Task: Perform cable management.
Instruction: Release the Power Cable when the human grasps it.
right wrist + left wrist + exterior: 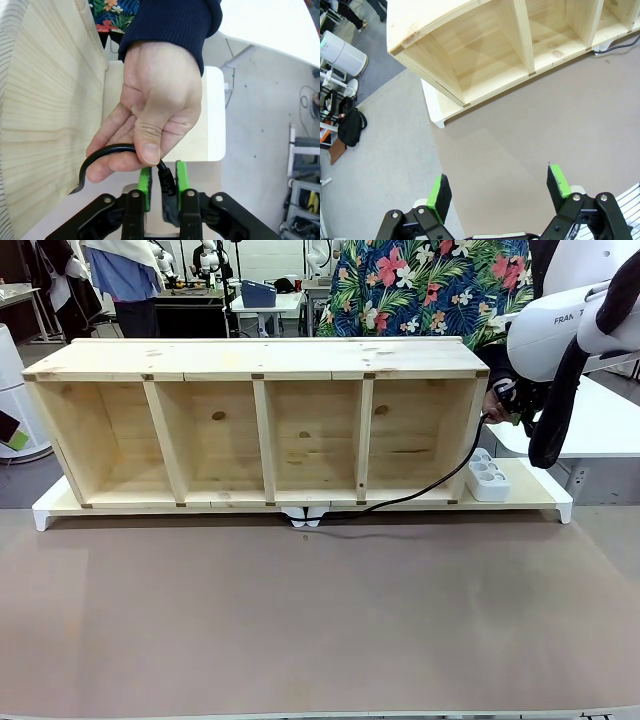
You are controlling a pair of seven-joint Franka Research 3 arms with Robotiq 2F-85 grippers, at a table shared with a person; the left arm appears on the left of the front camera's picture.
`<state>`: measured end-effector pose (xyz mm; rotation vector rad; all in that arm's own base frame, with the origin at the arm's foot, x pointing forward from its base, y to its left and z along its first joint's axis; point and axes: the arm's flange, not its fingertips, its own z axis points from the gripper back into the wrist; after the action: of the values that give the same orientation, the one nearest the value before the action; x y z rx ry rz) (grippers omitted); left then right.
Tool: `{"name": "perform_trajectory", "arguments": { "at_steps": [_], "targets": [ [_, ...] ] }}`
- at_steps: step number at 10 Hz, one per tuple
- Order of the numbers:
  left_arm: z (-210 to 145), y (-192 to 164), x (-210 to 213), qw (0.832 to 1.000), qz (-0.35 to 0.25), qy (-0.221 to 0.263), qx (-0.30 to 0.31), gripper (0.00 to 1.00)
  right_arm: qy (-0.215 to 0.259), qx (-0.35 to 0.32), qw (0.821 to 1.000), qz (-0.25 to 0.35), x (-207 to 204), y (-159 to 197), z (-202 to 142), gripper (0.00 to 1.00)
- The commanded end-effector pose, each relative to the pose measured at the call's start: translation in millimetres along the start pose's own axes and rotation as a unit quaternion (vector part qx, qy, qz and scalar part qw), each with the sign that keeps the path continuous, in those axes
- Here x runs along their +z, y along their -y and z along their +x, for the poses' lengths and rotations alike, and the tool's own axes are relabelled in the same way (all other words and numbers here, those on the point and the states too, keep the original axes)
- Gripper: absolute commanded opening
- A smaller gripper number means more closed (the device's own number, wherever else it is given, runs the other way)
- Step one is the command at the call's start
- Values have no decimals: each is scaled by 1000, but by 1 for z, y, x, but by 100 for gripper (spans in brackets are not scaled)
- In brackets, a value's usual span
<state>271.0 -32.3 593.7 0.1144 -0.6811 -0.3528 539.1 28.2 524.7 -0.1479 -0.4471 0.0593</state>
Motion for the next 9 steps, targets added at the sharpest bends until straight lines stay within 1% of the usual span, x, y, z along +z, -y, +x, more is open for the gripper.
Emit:
{"name": "perform_trajectory", "arguments": {
  "at_steps": [1, 2, 3, 4, 5, 7, 8, 9],
  "targets": [
    [1, 0, 0, 1000, 1, 3, 0, 100, -12, 1, 1000, 9, 2, 1, 0, 48],
    [1, 0, 0, 1000, 1, 3, 0, 100, -13, 1, 1000, 9, 3, 2, 0, 54],
    [1, 0, 0, 1000, 1, 3, 0, 100, -15, 0, 1000, 9, 3, 2, 1, 68],
    [1, 0, 0, 1000, 1, 3, 0, 100, -17, 0, 1000, 10, 3, 3, 0, 74],
    [1, 0, 0, 1000, 1, 3, 0, 100, -17, 1, 1000, 11, 2, 3, -1, 88],
    [1, 0, 0, 1000, 1, 3, 0, 100, -17, 3, 1000, 12, 2, 4, -1, 100],
    [1, 0, 0, 1000, 1, 3, 0, 100, -18, 3, 1000, 14, 2, 4, -1, 100],
    [1, 0, 0, 1000, 1, 3, 0, 100, -6, 10, 1000, 10, 3, 4, -3, 100]
  ]
}}
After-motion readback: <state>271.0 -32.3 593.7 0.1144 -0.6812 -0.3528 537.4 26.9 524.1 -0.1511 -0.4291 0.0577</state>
